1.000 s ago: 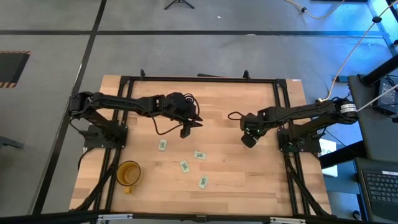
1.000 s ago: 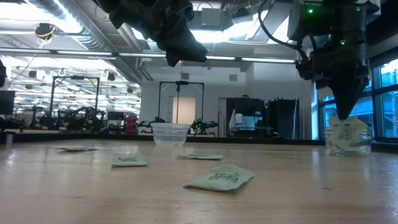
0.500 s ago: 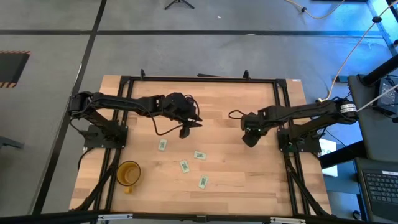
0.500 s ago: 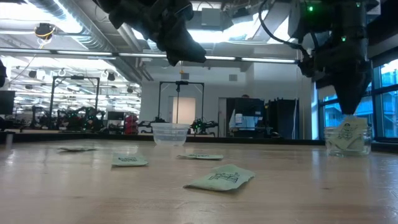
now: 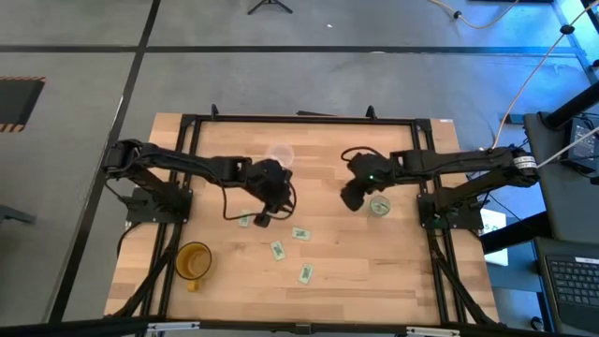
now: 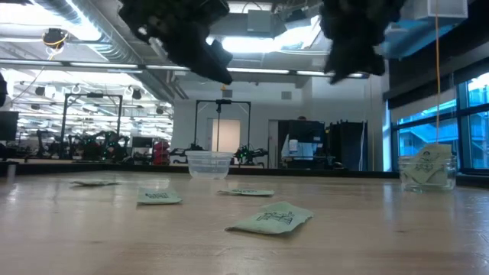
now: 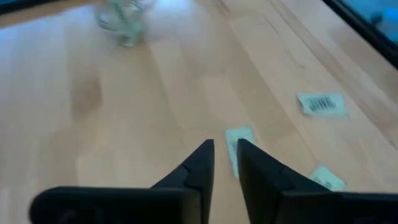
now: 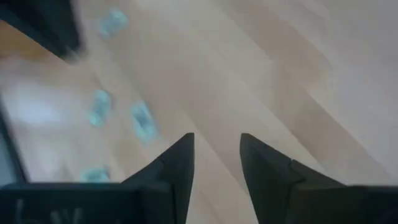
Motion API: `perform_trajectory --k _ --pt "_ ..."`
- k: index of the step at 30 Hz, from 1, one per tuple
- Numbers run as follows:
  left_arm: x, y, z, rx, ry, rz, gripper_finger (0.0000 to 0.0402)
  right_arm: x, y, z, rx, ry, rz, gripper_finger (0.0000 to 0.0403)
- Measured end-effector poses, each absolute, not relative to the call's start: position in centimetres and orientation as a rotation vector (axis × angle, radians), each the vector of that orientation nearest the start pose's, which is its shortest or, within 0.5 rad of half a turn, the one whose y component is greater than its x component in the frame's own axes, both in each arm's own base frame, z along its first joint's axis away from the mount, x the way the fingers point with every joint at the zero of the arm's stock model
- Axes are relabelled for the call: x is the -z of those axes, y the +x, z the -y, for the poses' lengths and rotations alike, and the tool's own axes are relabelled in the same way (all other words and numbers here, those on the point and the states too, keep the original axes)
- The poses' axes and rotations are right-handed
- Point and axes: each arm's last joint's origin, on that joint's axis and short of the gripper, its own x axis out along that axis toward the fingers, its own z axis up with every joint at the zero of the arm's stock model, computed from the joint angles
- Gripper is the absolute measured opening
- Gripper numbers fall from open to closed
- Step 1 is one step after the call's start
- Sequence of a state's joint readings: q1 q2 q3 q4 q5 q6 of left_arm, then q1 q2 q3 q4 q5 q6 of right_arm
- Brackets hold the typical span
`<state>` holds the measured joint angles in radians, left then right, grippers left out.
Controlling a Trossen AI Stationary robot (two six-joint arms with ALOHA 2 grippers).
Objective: Pick and place Stevia / Truvia into bins
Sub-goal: Put the stevia packet into the transparent container
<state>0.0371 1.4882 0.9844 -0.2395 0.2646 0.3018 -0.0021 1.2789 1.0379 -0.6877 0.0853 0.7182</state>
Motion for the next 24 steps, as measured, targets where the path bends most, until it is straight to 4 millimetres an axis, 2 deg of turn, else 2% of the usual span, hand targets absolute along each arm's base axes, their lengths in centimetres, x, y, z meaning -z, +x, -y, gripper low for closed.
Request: perform_trajectory --k 4,7,13,18,24 --pt "-22.3 31.7 0.7 0.384 0.229 -0.731 0.0015 -27.9 26.7 0.3 0.365 0.627 -0.753 0.0132" --pt "-20.9 32.2 1.4 0.414 0.240 -0.773 0.0004 -27.3 27.7 0.3 0.345 0.638 -0.750 0.0132" --pt "-17.6 33.2 2.7 0.461 0.241 -0.865 0.0002 -23.7 29.8 -0.6 0.368 0.790 -0.881 0.0132" --pt "-14.8 33.7 4.1 0.479 0.264 -0.942 0.0001 -20.7 31.1 -1.5 0.416 0.844 -0.974 0.0132" --pt "-13.4 34.6 5.6 0.477 0.296 -0.908 0.0002 -18.8 31.8 -2.0 0.447 0.865 -1.032 0.0132"
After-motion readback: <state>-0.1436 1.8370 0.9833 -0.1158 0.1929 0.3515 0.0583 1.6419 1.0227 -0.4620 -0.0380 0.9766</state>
